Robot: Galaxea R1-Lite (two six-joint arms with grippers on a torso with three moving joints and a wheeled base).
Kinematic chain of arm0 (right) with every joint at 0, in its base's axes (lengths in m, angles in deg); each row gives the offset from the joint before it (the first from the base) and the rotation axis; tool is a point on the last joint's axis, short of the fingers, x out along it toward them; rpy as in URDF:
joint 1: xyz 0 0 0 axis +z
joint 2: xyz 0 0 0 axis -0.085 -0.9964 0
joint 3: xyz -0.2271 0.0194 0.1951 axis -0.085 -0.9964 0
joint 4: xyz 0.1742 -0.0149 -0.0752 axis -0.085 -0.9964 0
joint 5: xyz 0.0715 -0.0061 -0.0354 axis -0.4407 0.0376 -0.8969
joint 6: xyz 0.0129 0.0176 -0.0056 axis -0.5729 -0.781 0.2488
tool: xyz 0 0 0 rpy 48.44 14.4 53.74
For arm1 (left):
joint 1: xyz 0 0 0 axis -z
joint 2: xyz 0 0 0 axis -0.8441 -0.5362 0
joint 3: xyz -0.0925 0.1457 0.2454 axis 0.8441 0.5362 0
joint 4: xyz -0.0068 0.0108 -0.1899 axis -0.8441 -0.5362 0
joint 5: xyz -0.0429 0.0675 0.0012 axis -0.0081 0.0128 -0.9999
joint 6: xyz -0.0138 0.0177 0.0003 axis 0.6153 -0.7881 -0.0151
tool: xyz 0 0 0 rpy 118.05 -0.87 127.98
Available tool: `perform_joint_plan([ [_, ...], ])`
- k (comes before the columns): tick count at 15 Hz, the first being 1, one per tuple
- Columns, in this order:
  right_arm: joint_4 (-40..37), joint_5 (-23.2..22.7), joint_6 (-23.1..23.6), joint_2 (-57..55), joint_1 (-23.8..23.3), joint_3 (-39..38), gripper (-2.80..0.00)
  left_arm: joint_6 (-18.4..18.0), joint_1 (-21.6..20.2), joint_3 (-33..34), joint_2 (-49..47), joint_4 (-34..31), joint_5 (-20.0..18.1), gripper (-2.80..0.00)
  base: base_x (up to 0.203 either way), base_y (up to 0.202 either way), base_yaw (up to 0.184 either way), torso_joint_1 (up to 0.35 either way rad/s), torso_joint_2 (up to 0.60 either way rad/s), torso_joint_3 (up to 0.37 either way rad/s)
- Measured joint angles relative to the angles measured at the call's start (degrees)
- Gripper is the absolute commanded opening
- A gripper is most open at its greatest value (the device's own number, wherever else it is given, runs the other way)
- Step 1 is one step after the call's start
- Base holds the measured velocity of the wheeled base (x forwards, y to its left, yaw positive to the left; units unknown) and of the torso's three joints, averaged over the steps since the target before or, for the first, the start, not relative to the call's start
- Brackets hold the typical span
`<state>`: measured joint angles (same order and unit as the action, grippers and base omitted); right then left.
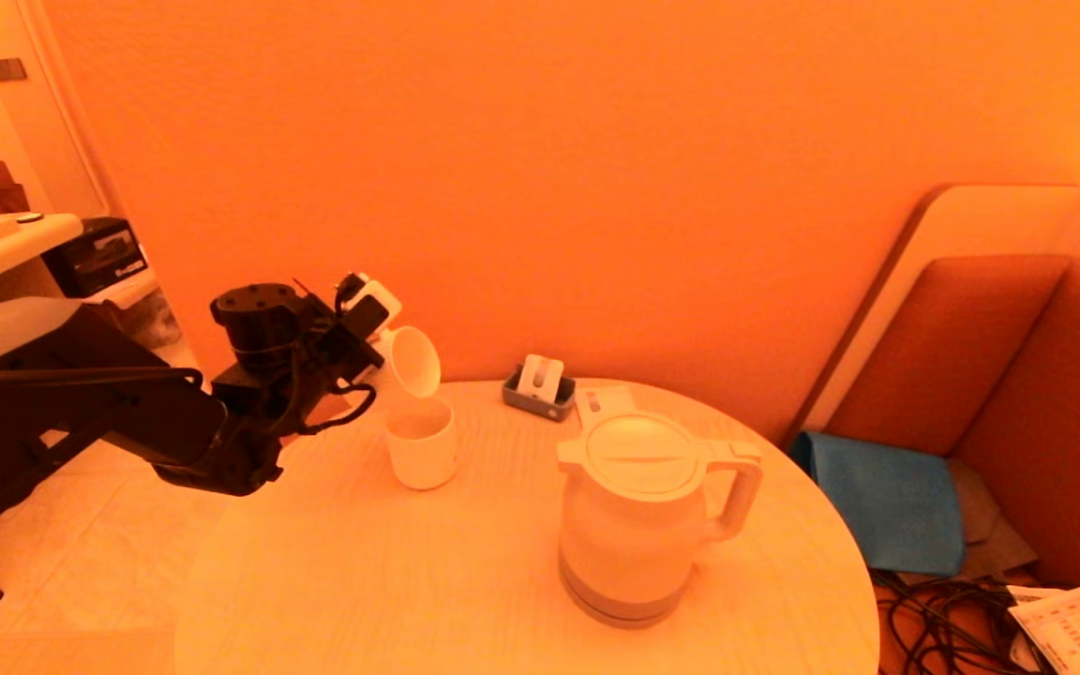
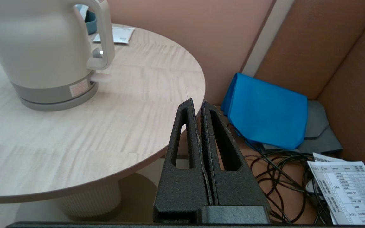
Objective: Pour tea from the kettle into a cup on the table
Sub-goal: Pour water into another cup, then put the cup down on the table
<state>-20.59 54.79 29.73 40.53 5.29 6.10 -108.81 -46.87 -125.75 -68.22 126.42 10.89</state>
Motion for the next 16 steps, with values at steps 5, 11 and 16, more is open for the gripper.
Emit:
perform_joint_plan([
  [5,0.00,-0.02,0.02,0.00,0.00,0.00,-2.80,12.56,-7.95,-1.07,0.50,-1.43,-0.08,-2.80,0.000,0.000,0.000,0.000,0.00,0.000],
  [11,0.00,-0.02,-0.01,0.00,0.00,0.00,-2.80,33.36,-11.45,-0.57,4.18,-11.44,-0.88,-2.80,0.000,0.000,0.000,0.000,0.00,0.000],
  [16,0.00,-0.04,-0.01,0.00,0.00,0.00,-2.80,38.26,-12.35,7.95,5.74,-10.71,-4.71,-2.80,0.000,0.000,0.000,0.000,0.00,0.000],
])
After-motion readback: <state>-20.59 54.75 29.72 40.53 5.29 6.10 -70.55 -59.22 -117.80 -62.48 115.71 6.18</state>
